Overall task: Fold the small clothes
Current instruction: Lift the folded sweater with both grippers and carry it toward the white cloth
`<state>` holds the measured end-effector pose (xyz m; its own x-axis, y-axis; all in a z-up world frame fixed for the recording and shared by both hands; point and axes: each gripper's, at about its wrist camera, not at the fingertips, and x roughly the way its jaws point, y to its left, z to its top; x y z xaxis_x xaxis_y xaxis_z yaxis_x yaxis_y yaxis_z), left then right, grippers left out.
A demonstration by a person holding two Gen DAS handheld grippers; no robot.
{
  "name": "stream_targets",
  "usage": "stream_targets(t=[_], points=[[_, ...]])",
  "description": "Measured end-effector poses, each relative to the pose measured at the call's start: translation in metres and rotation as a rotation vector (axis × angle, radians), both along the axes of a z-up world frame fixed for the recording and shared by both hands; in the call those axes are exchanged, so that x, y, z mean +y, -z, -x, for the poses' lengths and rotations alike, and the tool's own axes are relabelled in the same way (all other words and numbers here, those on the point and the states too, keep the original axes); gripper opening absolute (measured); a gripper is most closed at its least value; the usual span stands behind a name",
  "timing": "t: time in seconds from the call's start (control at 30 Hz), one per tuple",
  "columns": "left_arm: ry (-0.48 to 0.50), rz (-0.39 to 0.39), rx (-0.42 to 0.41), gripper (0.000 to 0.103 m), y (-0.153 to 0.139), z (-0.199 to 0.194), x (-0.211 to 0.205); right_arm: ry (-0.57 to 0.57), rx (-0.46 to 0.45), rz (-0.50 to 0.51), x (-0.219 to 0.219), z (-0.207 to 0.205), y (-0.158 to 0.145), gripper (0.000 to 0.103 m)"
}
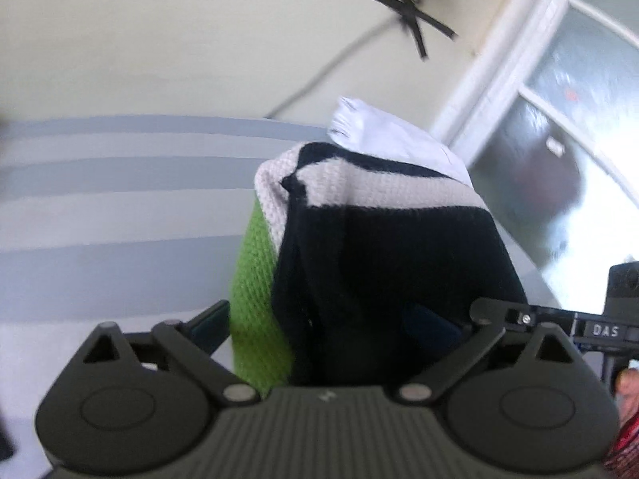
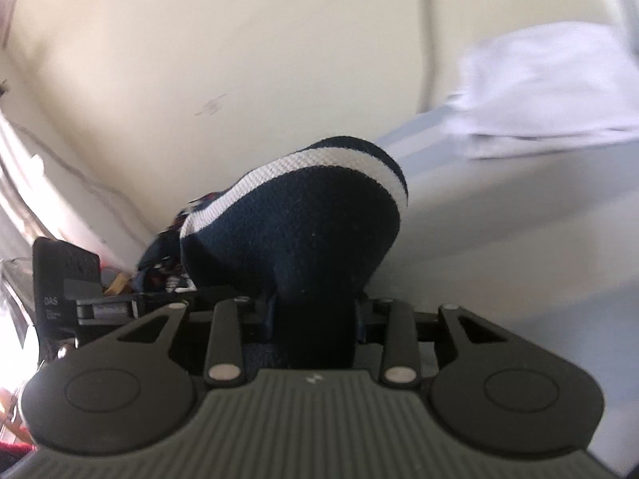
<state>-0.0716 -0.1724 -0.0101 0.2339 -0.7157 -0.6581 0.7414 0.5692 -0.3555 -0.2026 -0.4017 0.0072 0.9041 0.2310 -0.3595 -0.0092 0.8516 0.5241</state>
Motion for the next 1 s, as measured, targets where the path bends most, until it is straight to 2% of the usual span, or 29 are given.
stream_targets(t=[0.07,0.13,0.2,0.23,0.37,0.43,0.5,0.57,0.63,0.77,0.87,0.9,0.93,1.0], points=[[0.012,-0.052,-0.018,0.101,0.004,0.007,-0.017,0.023,0.015,-0.009,-0.013,0.010,0.005,0.042],[0.014,-0.082,0.003,0.103,0.012,0.007,-0.022,0.048,0.028,-0.028,-0.027,0.014,0.014,0.050],[0.015,-0.071,0.060,0.103,0.019,0.003,-0.017,0.065,0.028,-0.059,-0.038,0.015,0.025,0.058],[0.014,-0.049,0.077,0.103,0.021,0.000,-0.011,0.065,0.019,-0.079,-0.040,0.013,0.028,0.066],[0.024,0.001,0.098,0.100,0.026,-0.002,0.007,-0.015,0.003,-0.114,-0.038,-0.002,0.035,0.072],[0.039,0.021,0.081,0.074,0.027,-0.001,0.004,-0.048,-0.001,-0.047,-0.025,-0.012,0.029,0.079],[0.009,0.035,0.095,0.072,0.026,-0.005,0.001,-0.048,-0.001,-0.002,-0.015,-0.024,0.027,0.072],[0.012,0.049,0.071,0.071,0.016,-0.008,-0.007,-0.053,-0.016,-0.012,-0.021,-0.030,0.022,0.050],[0.033,0.057,0.029,0.065,-0.002,-0.014,-0.026,-0.072,-0.058,-0.031,-0.034,-0.027,0.011,0.044],[0.067,0.073,-0.086,0.065,-0.050,-0.034,-0.094,-0.012,-0.185,0.070,-0.058,-0.032,-0.026,0.043],[0.073,0.099,-0.127,0.076,-0.072,-0.056,-0.158,0.077,-0.279,0.076,-0.099,-0.039,-0.055,0.043],[0.061,0.095,-0.132,0.084,-0.074,-0.063,-0.176,0.106,-0.299,0.069,-0.114,-0.042,-0.062,0.043],[0.040,0.073,-0.138,0.086,-0.072,-0.071,-0.200,0.138,-0.316,0.069,-0.131,-0.046,-0.069,0.043],[0.009,-0.006,-0.143,0.083,-0.056,-0.087,-0.241,0.202,-0.308,0.069,-0.165,-0.061,-0.075,0.044]])
